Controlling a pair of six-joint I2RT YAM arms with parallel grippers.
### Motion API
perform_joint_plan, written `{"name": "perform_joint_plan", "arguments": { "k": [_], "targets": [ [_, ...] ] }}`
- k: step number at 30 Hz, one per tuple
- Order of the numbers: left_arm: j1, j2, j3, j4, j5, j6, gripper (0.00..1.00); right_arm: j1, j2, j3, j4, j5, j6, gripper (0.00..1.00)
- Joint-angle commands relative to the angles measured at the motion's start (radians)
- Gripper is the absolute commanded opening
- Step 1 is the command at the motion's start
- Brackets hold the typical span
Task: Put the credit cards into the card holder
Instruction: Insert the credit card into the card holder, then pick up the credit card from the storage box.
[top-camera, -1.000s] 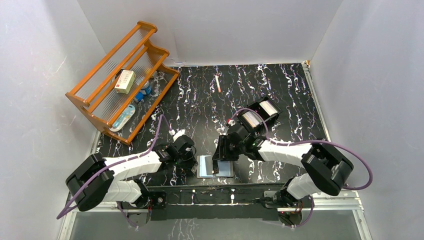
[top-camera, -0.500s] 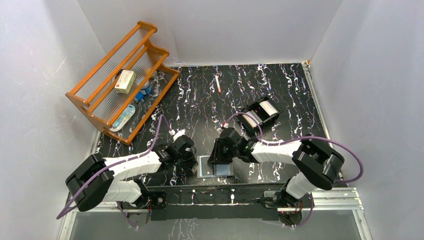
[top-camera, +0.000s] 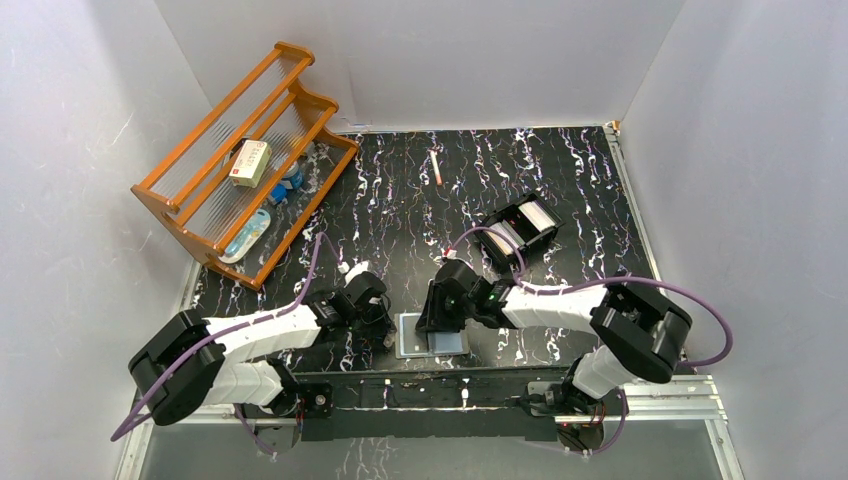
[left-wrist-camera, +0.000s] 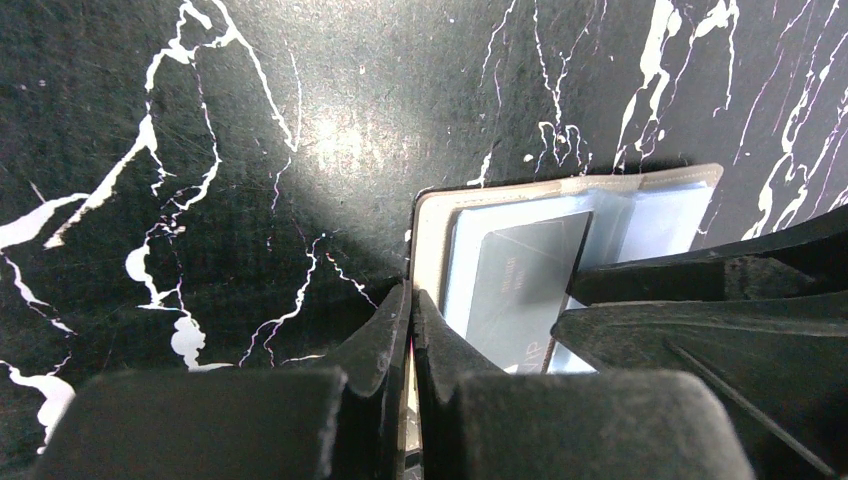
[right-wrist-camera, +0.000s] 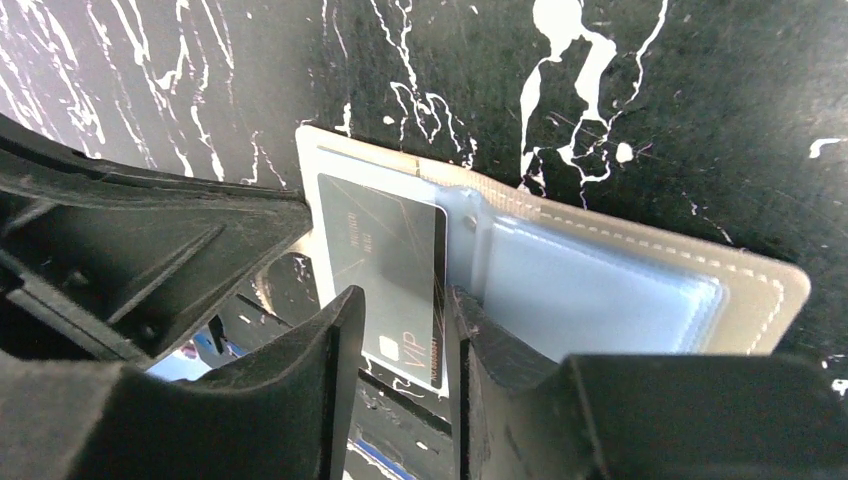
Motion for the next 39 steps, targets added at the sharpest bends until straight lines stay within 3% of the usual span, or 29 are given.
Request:
{"name": "perform_joint_plan", "arguments": {
  "k": [1, 5, 10, 20, 31, 39],
  "targets": [
    [-0.004, -0.012, -0.024, -0.039, -0.001, -0.009, 0.0, 0.012, 0.04, 0.044, 0.033, -0.019, 0.002, 0.4],
    [-0.004, -0.013, -0.018, -0.036, 0.004, -0.013, 0.0, 0.011, 0.053, 0.077, 0.045, -0.008, -0.025, 0.32],
    [0.0, -0.027, -0.03, -0.002, 0.018, -0.024, 0.0, -0.026, 0.051, 0.107, 0.013, 0.012, -0.102, 0.32],
    [0.036, 0.01, 0.088, -0.059, -0.004, 0.064, 0.01, -0.146, -0.055, 0.203, -0.217, 0.063, -0.433, 0.55],
    [0.041, -0.045, 0.213, -0.145, -0.06, 0.18, 0.39, -0.412, -0.066, 0.401, -0.394, 0.311, -0.818, 0.61],
    [0.041, -0.114, 0.329, -0.231, -0.084, 0.356, 0.47, -0.545, 0.041, 0.493, -0.345, 0.517, -1.025, 0.63]
  ]
}}
